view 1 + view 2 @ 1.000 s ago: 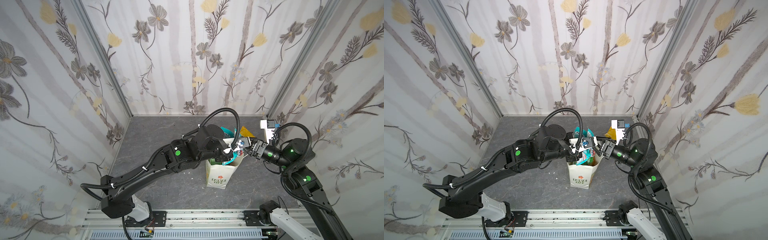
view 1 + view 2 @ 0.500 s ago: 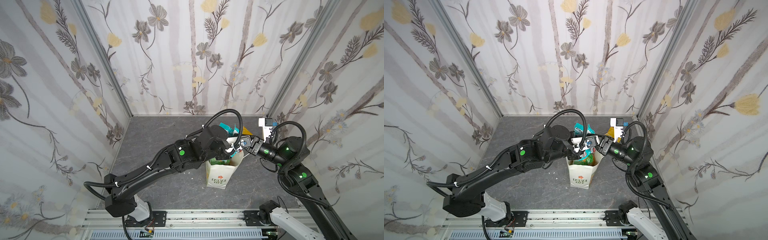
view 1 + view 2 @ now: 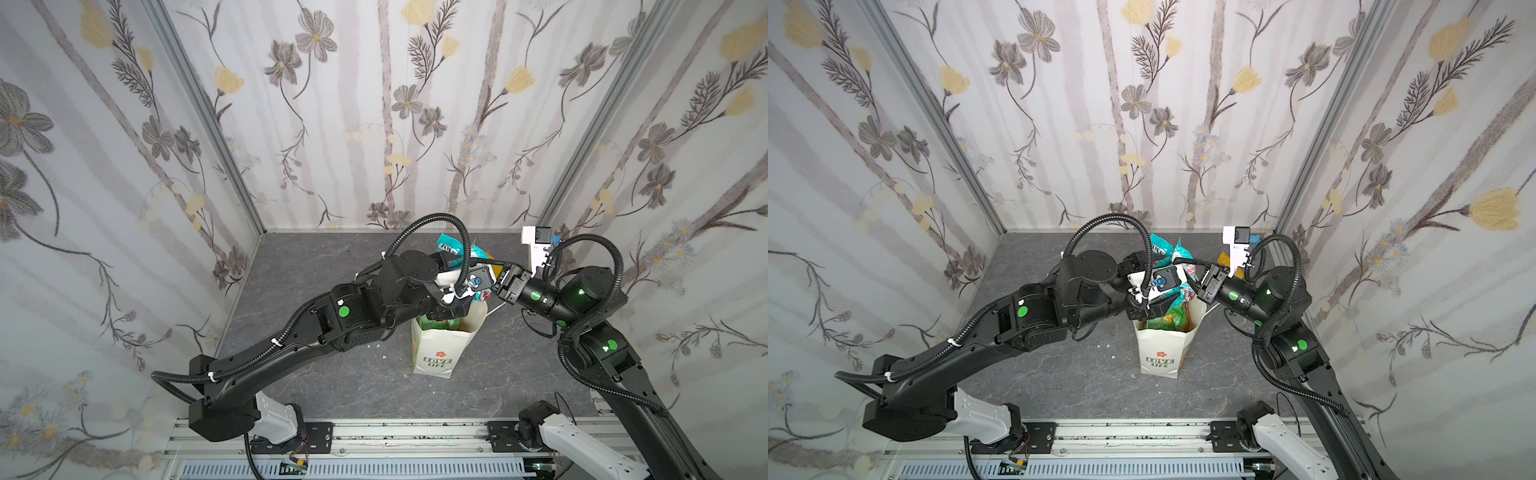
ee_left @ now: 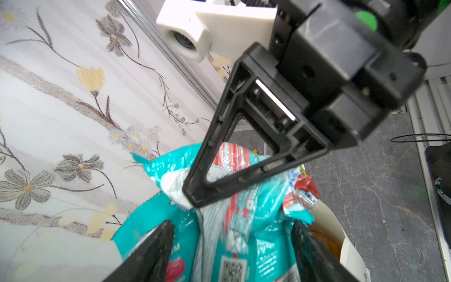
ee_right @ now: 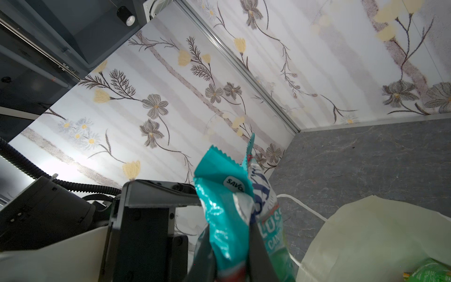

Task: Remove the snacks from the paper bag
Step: 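Grasp the teal packet with the right gripper and open the left gripper, then lower the teal packet beside the yellow packet with the right gripper and release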

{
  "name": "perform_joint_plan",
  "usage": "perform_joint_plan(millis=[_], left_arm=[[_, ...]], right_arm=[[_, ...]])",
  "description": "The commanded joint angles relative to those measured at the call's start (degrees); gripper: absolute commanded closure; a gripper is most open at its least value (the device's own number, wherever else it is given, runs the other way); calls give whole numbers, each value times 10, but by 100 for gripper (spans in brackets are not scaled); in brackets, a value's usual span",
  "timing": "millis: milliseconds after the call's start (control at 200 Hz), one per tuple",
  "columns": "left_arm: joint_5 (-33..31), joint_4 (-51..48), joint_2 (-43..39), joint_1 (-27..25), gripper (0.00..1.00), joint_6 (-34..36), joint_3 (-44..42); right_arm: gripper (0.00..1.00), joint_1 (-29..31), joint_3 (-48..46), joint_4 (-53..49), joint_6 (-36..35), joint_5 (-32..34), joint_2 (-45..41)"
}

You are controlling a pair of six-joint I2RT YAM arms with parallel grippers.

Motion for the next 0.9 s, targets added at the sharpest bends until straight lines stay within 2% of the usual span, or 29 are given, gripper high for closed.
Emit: perform_joint_plan(millis=[0,230,435,704,894], left_arm=[[28,46,-23,0,16,-42,-15],[-15,70,-83,2,10,-159,-60],[-37,14,-94,21,0,-256,-67],[21,-15,-111,70,0,-357,-106],[45,-33,-108,84,0,-387,-118]], right_arm=[[100,-14,29,19,-10,28,17],[100,-112,87,58,14,-2,74],[100,-193,119,89,36,-37,150],[100,-274,124,125,59,-20,239],[100,-310,125,125,59,2,303]])
